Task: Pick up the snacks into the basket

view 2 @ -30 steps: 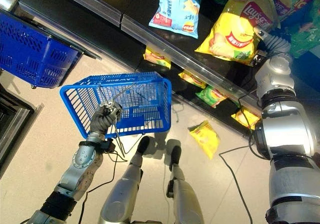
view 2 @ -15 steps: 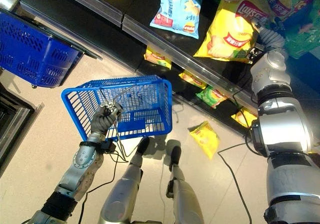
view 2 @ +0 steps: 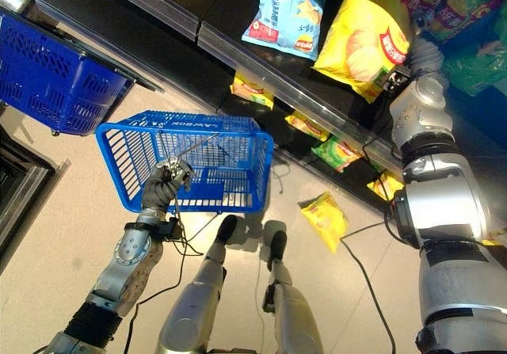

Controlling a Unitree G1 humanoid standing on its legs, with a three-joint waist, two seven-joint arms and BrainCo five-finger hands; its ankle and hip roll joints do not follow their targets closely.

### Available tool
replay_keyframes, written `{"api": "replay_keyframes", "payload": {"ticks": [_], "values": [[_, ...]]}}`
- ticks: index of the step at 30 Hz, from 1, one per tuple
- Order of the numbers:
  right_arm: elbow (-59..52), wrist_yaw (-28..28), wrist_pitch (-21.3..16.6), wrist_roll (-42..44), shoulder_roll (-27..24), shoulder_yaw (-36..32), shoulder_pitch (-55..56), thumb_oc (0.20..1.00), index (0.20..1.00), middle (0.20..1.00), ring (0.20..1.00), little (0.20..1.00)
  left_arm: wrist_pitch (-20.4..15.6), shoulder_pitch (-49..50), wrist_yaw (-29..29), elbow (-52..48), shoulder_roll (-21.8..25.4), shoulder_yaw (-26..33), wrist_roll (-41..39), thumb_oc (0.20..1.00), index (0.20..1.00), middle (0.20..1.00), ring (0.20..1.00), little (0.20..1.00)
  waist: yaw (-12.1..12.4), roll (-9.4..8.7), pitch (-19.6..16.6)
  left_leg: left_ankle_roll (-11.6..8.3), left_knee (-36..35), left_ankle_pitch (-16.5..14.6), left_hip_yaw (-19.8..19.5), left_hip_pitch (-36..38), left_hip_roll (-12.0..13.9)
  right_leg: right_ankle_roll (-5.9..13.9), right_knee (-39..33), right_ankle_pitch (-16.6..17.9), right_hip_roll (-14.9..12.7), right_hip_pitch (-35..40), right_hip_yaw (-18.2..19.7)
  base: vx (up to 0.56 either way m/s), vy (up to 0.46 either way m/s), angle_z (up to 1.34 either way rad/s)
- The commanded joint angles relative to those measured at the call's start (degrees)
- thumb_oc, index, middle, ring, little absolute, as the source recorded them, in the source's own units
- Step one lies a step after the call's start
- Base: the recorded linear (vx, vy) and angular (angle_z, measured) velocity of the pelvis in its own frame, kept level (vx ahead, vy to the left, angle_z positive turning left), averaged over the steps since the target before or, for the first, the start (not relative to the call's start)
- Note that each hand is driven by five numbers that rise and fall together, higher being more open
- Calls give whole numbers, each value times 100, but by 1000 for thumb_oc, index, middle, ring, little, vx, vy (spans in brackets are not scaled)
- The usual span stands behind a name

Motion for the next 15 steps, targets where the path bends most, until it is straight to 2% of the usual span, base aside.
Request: {"api": "replay_keyframes", "payload": {"ticks": [1,2,5,7,10,11,12,15], "values": [[-2067,-92,-1114,521,182,5,537,200,200,200,200,200,-502,-199,144,-1086,-148,590,167,200,200,200,200,200,-163,-20,-101,-134,36,-421,113,356,-41,430,521,-530,-230,48,169,0,0,0],[-2168,-149,-1107,480,204,-24,626,200,200,200,200,200,-499,-178,146,-1089,-138,583,170,200,200,200,200,200,-159,-31,-115,-133,32,-421,111,366,-41,430,519,-531,-230,58,168,4,4,-4],[-3896,-182,-1555,411,675,-552,1863,200,200,200,200,200,-498,-161,261,-970,-189,733,237,200,200,200,200,200,-278,-3,-185,-103,28,-445,142,453,-35,436,496,-546,-263,142,198,19,-2,-5],[-4773,-122,-1658,242,950,-848,2724,200,200,200,200,200,-492,-190,293,-844,-193,779,178,200,200,200,200,200,-324,-2,-315,-80,11,-469,175,553,-16,441,472,-554,-301,233,179,33,-16,-5],[-5648,182,-1581,114,1317,-1005,3775,200,200,200,200,200,-455,-194,275,-851,-187,903,151,200,200,200,200,200,-409,4,-518,-54,-1,-502,226,688,4,442,462,-568,-324,347,188,37,-17,-11],[-5696,168,-1566,97,1332,-1010,3827,200,200,200,200,200,-452,-170,273,-858,-182,896,149,200,200,200,200,200,-404,-1,-534,-53,-5,-502,227,698,5,442,457,-568,-324,357,188,30,-4,-4],[-6176,582,-1341,27,1378,-1030,4546,200,200,200,200,200,-422,-139,117,-925,-165,1008,61,200,200,200,200,200,-496,-2,-664,-39,-4,-527,271,792,24,436,448,-584,-324,434,220,25,0,-7],[-6405,896,-1180,80,1406,-940,4941,200,200,200,200,200,-406,-165,36,-952,-130,1031,65,200,200,200,200,200,-545,1,-737,-40,-44,-519,316,867,53,427,425,-574,-315,460,253,7,-1,-21]]}}
